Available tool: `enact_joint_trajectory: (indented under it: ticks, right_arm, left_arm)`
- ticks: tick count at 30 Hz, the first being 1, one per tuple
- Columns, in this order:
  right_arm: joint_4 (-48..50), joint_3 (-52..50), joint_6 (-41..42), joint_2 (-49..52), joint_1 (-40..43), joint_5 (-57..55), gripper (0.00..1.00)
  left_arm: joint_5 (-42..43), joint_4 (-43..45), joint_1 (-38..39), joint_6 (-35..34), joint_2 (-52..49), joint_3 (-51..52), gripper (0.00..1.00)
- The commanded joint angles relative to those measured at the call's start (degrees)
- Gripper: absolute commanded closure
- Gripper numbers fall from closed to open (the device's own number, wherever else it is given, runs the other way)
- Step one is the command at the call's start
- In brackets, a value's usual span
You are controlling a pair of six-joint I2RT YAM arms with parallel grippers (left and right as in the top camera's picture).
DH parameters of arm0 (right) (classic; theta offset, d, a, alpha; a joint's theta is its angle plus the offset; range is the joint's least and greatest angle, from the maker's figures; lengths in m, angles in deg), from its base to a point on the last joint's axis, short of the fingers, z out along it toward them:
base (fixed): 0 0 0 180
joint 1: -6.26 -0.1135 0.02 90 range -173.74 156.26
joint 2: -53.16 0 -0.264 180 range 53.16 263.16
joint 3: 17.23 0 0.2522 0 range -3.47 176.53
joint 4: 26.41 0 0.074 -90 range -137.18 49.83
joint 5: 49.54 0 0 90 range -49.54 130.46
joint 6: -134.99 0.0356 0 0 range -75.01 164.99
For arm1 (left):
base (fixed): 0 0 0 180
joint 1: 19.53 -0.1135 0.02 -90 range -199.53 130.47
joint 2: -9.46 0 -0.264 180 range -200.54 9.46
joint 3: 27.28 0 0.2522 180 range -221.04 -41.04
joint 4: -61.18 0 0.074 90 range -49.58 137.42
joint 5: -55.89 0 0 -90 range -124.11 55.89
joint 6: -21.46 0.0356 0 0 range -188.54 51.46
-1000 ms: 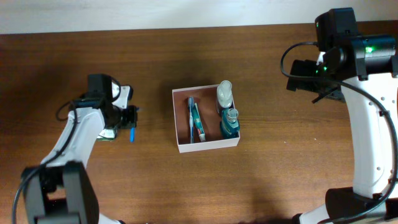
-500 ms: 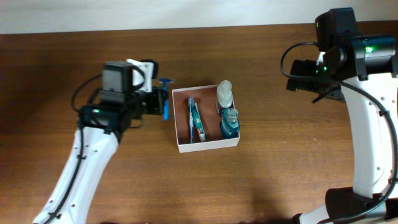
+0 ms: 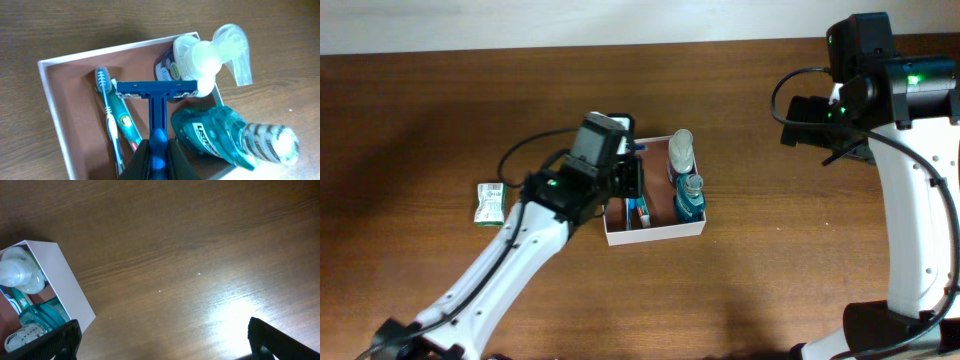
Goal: Pack container
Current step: 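Lift the razor and carry it into the pink box, then open the left gripper to drop the razor and withdraw left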
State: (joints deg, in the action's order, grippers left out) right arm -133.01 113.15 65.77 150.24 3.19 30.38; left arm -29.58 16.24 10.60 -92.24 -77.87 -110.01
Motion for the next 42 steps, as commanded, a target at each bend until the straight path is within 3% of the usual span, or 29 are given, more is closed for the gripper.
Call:
enact_joint_trajectory:
  ticks: [1,7,33,39,42]
  right_arm:
    - [0.04,0.39,0.02,-0.07,0.20,-0.92,0.01]
    - [0.04,0.39,0.02,-0.07,0.20,-0.92,0.02]
    - [0.04,0.39,0.02,-0.07,0.20,-0.92,0.02]
    - [0.04,0.39,0.02,-0.07,0.20,-0.94,0.02]
    - [0.04,0.39,0.02,-0.07,0.20,-0.92,0.01]
  left_arm:
    - [-3.32,0.72,0.85,-2.91,-2.64,-0.72,0.99]
    - [-3.32,0.76,0.90,-8.04,-6.56,-0.72,0.99]
    - [-5.84,0.76,0.90,-8.00,-13.60,-0.72,0.98]
    - [-5.77,0.76,0.87,-7.98,-13.46,-0.87,0.70]
    - [-5.16,0.72,0.85,-7.96,-13.07,-1.29,0.67]
